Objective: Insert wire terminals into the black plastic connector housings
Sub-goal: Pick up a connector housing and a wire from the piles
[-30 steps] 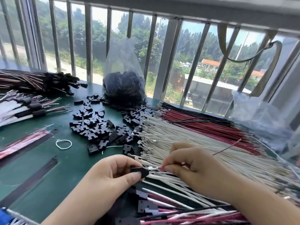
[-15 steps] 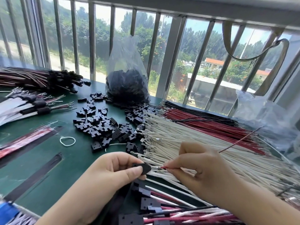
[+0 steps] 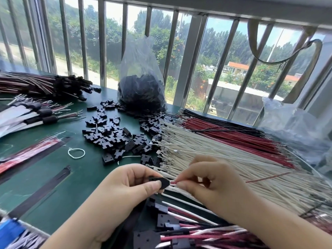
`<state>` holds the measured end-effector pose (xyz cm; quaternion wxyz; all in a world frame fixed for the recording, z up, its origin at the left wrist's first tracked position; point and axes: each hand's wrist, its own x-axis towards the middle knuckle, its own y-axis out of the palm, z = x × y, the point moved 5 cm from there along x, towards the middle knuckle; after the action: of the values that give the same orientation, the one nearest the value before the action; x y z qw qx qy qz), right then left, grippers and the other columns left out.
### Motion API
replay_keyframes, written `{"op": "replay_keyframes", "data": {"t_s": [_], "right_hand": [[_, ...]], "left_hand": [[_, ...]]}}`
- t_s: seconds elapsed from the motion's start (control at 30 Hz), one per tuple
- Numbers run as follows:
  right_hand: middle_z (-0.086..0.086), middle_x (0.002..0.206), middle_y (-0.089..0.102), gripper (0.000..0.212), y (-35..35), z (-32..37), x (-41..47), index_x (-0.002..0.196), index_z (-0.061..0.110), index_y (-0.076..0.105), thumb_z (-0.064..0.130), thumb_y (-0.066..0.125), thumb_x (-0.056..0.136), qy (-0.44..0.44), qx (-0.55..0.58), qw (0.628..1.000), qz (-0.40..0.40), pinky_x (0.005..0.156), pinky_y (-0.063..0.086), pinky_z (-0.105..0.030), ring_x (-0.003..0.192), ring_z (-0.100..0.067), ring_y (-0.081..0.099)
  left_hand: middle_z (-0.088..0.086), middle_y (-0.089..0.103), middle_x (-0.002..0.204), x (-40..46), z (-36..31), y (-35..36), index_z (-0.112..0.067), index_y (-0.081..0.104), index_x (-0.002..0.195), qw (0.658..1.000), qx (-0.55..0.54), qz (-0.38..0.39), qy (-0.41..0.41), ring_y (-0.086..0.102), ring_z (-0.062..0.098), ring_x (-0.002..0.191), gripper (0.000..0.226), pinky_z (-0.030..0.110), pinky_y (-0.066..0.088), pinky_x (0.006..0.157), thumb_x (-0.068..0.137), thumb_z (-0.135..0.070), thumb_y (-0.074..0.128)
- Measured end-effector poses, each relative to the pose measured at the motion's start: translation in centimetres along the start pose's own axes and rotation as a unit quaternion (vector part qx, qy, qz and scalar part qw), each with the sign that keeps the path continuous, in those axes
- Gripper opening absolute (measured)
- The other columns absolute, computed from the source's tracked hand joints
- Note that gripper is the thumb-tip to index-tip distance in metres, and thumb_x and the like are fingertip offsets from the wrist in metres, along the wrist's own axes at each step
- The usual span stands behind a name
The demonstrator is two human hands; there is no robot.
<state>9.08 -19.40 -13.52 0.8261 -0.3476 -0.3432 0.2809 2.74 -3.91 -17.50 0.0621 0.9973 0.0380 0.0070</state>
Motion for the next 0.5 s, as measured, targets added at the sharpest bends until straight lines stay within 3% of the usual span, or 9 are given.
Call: {"op": "replay_keyframes", "data": {"t_s": [0.17, 0.23, 0.37, 0.5], "right_hand": [[0.023, 0.065, 0.064, 0.009, -0.06, -0.61, -0.04, 0.086, 0.033, 0.075, 0.029, 0.067, 0.086, 0.072, 0.061, 0.994, 0.05, 0.054, 0.039, -0.007, 0.057, 0.005, 0.053], [0.018, 0.062, 0.064, 0.01, -0.02, -0.85, -0.05, 0.087, 0.035, 0.074, 0.029, 0.066, 0.086, 0.091, 0.076, 0.991, 0.065, 0.05, 0.036, -0.008, 0.05, 0.003, 0.048], [0.014, 0.064, 0.065, 0.002, 0.24, -0.86, 0.12, 0.08, 0.032, 0.075, 0.032, 0.072, 0.081, 0.103, 0.068, 0.989, 0.075, 0.052, 0.039, -0.01, 0.052, 0.003, 0.05], [0.013, 0.071, 0.066, 0.004, 0.32, -0.54, 0.35, 0.08, 0.032, 0.072, 0.028, 0.074, 0.08, 0.078, 0.047, 0.995, 0.045, 0.06, 0.046, -0.014, 0.063, -0.002, 0.058]], "left_hand": [[0.03, 0.066, 0.089, 0.12, 0.14, -0.13, -0.013, 0.074, 0.079, 0.999, 0.032, -0.037, -0.004, 0.061, 0.029, 0.073, 0.011, 0.048, 0.05, 0.081, 0.07, -0.019, 0.077], [0.028, 0.067, 0.087, 0.2, 0.25, -0.24, -0.014, 0.074, 0.078, 0.998, 0.054, -0.041, 0.0, 0.06, 0.028, 0.071, 0.008, 0.045, 0.049, 0.079, 0.077, -0.007, 0.07], [0.014, 0.071, 0.077, 0.42, 0.56, -0.21, -0.024, 0.073, 0.078, 0.991, 0.118, -0.051, 0.029, 0.061, 0.014, 0.064, 0.018, 0.022, 0.05, 0.063, 0.079, -0.007, 0.07], [0.011, 0.071, 0.073, 0.67, 0.53, -0.27, -0.026, 0.071, 0.077, 0.985, 0.161, -0.036, 0.044, 0.063, 0.013, 0.063, 0.02, 0.026, 0.05, 0.066, 0.078, -0.006, 0.072]]}}
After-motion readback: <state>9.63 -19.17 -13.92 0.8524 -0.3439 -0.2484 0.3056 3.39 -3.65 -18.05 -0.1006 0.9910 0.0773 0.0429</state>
